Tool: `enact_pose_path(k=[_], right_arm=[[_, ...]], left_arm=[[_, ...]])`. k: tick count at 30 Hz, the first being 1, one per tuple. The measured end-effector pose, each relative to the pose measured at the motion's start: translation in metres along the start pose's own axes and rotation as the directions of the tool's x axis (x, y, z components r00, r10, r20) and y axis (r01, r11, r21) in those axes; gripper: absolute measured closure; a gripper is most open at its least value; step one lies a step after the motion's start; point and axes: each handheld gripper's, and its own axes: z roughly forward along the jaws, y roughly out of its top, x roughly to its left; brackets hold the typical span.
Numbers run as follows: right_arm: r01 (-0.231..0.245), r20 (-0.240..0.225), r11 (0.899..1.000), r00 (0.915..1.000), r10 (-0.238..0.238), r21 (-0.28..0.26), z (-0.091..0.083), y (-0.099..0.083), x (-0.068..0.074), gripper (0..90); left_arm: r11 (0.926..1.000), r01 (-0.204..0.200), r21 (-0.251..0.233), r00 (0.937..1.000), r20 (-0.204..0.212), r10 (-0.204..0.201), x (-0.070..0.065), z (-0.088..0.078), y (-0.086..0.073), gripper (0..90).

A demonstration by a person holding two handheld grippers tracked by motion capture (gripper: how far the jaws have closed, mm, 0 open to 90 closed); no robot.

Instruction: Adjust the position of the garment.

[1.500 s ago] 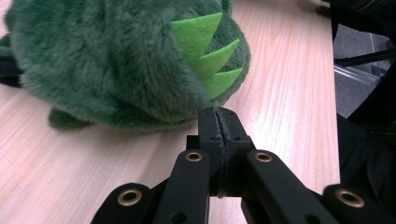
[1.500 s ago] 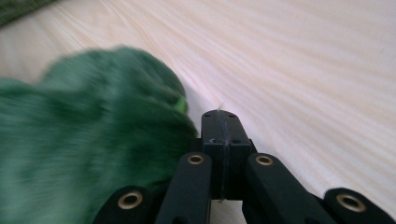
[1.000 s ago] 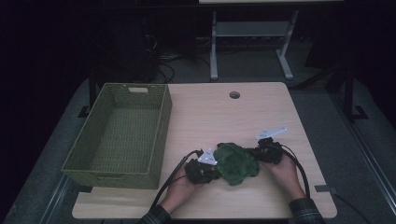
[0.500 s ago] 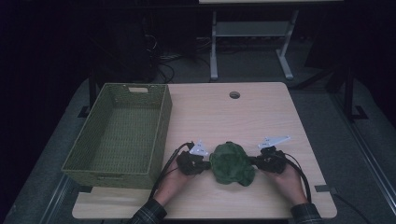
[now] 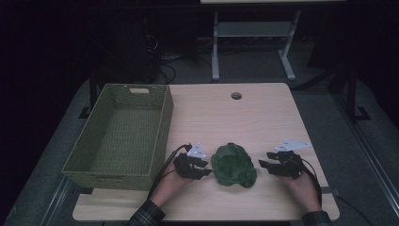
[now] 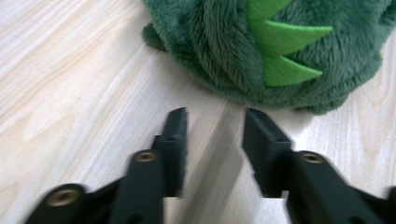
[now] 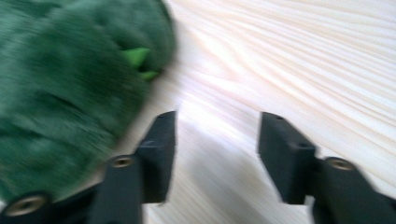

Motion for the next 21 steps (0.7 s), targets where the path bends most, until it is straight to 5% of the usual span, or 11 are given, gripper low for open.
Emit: enact_pose_path(k=[4, 7, 11, 21], right_arm=[[-0.055, 0.020, 0.998, 0.9983, 0.055, 0.014, -0.007, -0.013, -0.014, 28.8], [-0.043, 0.066, 0.998, 0.9970, 0.041, 0.037, -0.008, -0.024, -0.020, 17.9], [-0.042, 0.107, 0.999, 0.9934, 0.042, 0.004, -0.011, -0.034, -0.029, 9.8], [-0.043, 0.106, 0.999, 0.9935, 0.041, 0.016, -0.011, -0.034, -0.030, 8.3]], left_arm=[[1.0000, 0.007, -0.007, 0.9999, -0.008, -0.007, -0.002, -0.004, 0.000, 38.2], [0.9999, -0.007, -0.009, 1.0000, -0.004, 0.007, -0.003, -0.007, 0.002, 32.4], [0.9997, -0.017, -0.018, 0.9998, -0.009, 0.017, -0.006, -0.009, 0.006, 24.9], [0.9984, -0.047, -0.032, 0.9988, -0.017, 0.046, -0.008, -0.019, 0.021, 16.1]])
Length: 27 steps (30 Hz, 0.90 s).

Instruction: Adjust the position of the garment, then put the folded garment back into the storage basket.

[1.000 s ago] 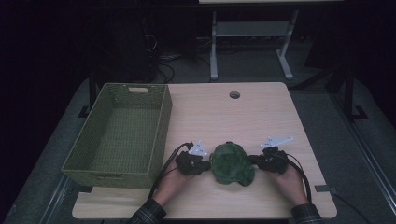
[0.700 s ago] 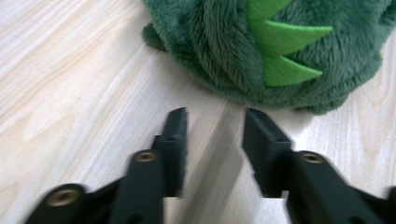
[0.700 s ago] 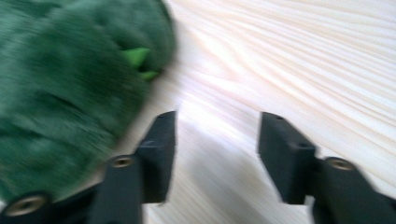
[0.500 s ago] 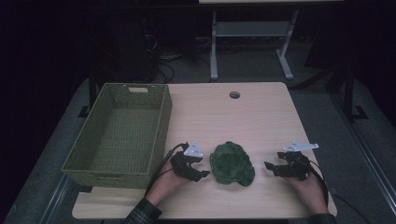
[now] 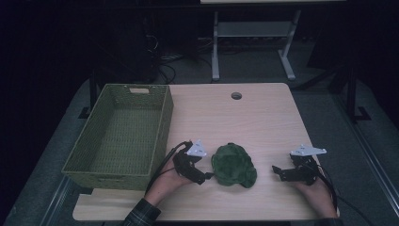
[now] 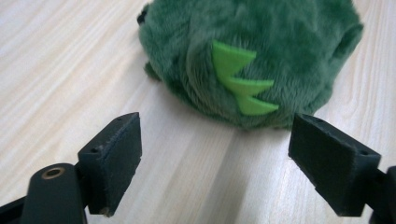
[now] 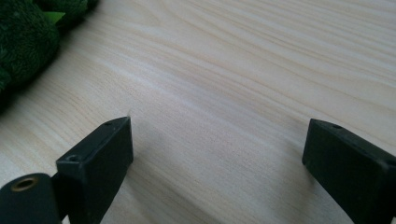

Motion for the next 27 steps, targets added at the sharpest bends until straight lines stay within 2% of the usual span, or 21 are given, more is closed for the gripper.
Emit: enact_pose_path(k=[6, 11, 13, 19, 21, 26, 27], right_arm=[[0.000, 0.000, 1.000, 1.0000, 0.000, 0.000, 0.000, 0.000, 0.000, 8.2], [-0.001, 0.001, 1.000, 1.0000, 0.001, 0.001, 0.000, 0.000, 0.000, 8.2], [-0.001, 0.001, 1.000, 1.0000, 0.001, 0.000, 0.000, 0.000, 0.000, 8.2], [-0.001, 0.001, 1.000, 1.0000, 0.001, 0.001, 0.000, 0.000, 0.000, 8.2], [-0.001, 0.001, 1.000, 1.0000, 0.001, 0.001, 0.000, 0.000, 0.000, 8.2], [-0.002, 0.001, 1.000, 1.0000, 0.002, 0.000, 0.000, 0.000, 0.000, 8.2], [-0.002, 0.001, 1.000, 1.0000, 0.002, 0.000, 0.000, 0.000, 0.000, 8.2]], left_arm=[[0.9996, -0.019, -0.019, 0.9998, 0.007, 0.019, 0.000, -0.005, 0.014, 14.7], [0.9984, -0.056, -0.012, 0.9979, 0.031, 0.056, -0.002, -0.008, 0.024, 14.7], [0.9983, -0.058, -0.008, 0.9975, 0.038, 0.059, -0.002, -0.008, 0.028, 14.7], [0.9954, -0.088, 0.037, 0.9925, 0.087, 0.085, 0.003, -0.006, 0.039, 14.7], [0.9965, -0.077, 0.035, 0.9924, 0.099, 0.073, 0.003, -0.003, 0.044, 14.7], [0.9931, -0.094, 0.070, 0.9877, 0.132, 0.084, 0.004, 0.008, 0.055, 14.6], [0.9910, -0.108, 0.079, 0.9859, 0.137, 0.097, 0.004, 0.010, 0.057, 14.6]])
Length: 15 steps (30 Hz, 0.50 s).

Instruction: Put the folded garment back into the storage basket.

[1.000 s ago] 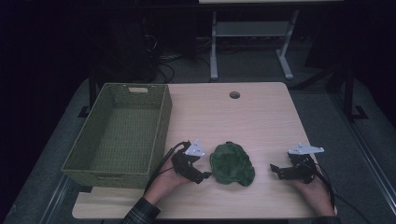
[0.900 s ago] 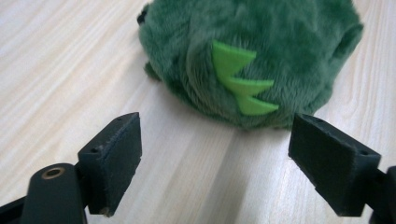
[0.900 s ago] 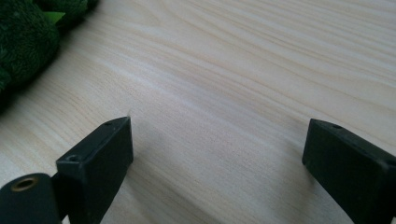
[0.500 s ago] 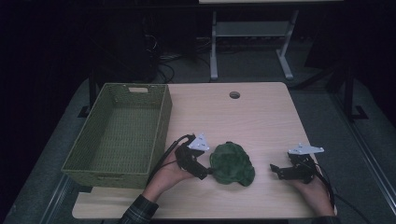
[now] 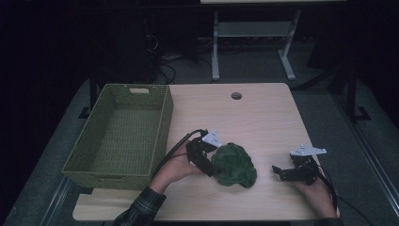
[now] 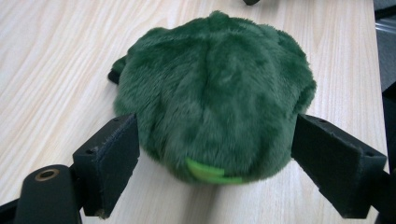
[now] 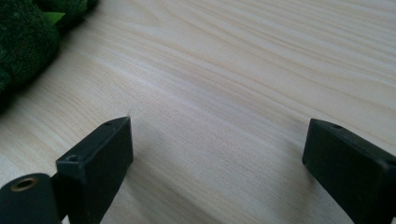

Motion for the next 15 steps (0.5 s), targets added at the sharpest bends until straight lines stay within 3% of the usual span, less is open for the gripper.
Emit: enact_pose_path(k=[7, 15], right_arm=[[0.000, 0.000, 1.000, 1.0000, 0.000, 0.000, 0.000, 0.000, 0.000, 8.2], [-0.002, 0.001, 1.000, 1.0000, 0.002, 0.000, 0.000, 0.000, 0.000, 8.2]], left_arm=[[0.9998, -0.014, 0.017, 0.9991, 0.039, 0.014, 0.003, 0.016, 0.009, 14.0], [0.9972, -0.012, 0.074, 0.9983, 0.058, 0.008, 0.003, 0.032, 0.005, 13.6]])
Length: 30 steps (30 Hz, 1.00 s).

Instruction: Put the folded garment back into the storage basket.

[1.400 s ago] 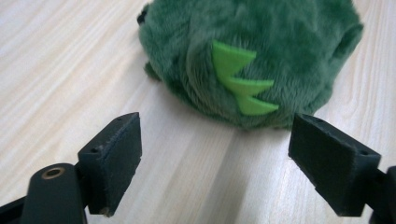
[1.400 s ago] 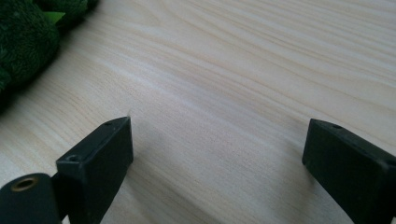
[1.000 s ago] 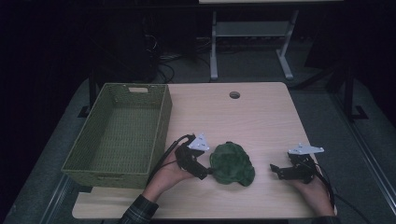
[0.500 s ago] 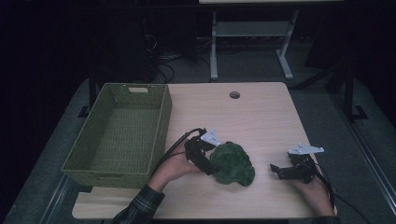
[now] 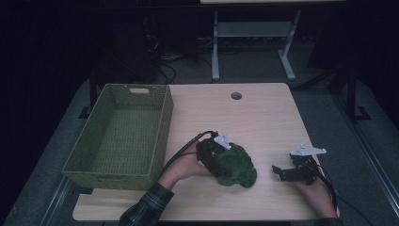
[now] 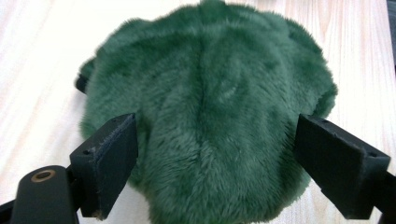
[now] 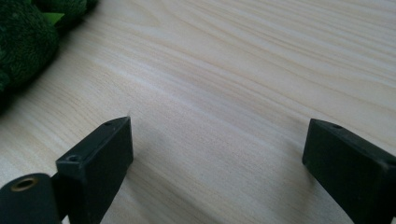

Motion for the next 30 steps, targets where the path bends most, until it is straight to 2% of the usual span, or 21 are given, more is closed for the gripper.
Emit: enact_pose_path(k=[6, 12, 16, 22, 27, 29, 30], right_arm=[[-0.001, 0.000, 1.000, 1.0000, 0.001, 0.000, 0.000, 0.000, 0.000, 8.2], [0.001, 0.001, 1.000, 1.0000, -0.001, -0.002, 0.001, 0.000, 0.000, 8.2], [0.001, 0.001, 1.000, 1.0000, -0.001, -0.002, 0.001, 0.000, 0.000, 8.2], [0.001, 0.001, 1.000, 1.0000, -0.001, -0.002, 0.001, 0.000, 0.000, 8.2], [0.000, 0.001, 1.000, 1.0000, 0.000, -0.002, 0.001, 0.000, 0.000, 8.3], [0.001, 0.001, 1.000, 1.0000, -0.001, -0.002, 0.001, 0.000, 0.000, 8.3], [0.000, 0.001, 1.000, 1.0000, 0.000, -0.002, 0.001, 0.000, 0.000, 8.3]], left_arm=[[0.9989, 0.010, 0.046, 0.9998, 0.016, -0.011, -0.003, 0.015, -0.003, 14.1], [0.9976, 0.005, 0.068, 1.0000, -0.001, -0.005, -0.006, 0.022, -0.004, 13.8], [0.9934, -0.014, 0.114, 0.9998, -0.014, 0.016, -0.008, 0.028, -0.006, 12.3], [0.9892, -0.027, 0.144, 0.9986, -0.042, 0.033, -0.012, 0.034, -0.007, 12.2], [0.9874, -0.028, 0.156, 0.9973, -0.062, 0.038, -0.013, 0.035, -0.006, 14.8], [0.9872, -0.026, 0.158, 0.9970, -0.068, 0.037, -0.013, 0.034, -0.006, 21.9], [0.9873, -0.028, 0.157, 0.9968, -0.069, 0.039, -0.013, 0.033, -0.006, 21.9]])
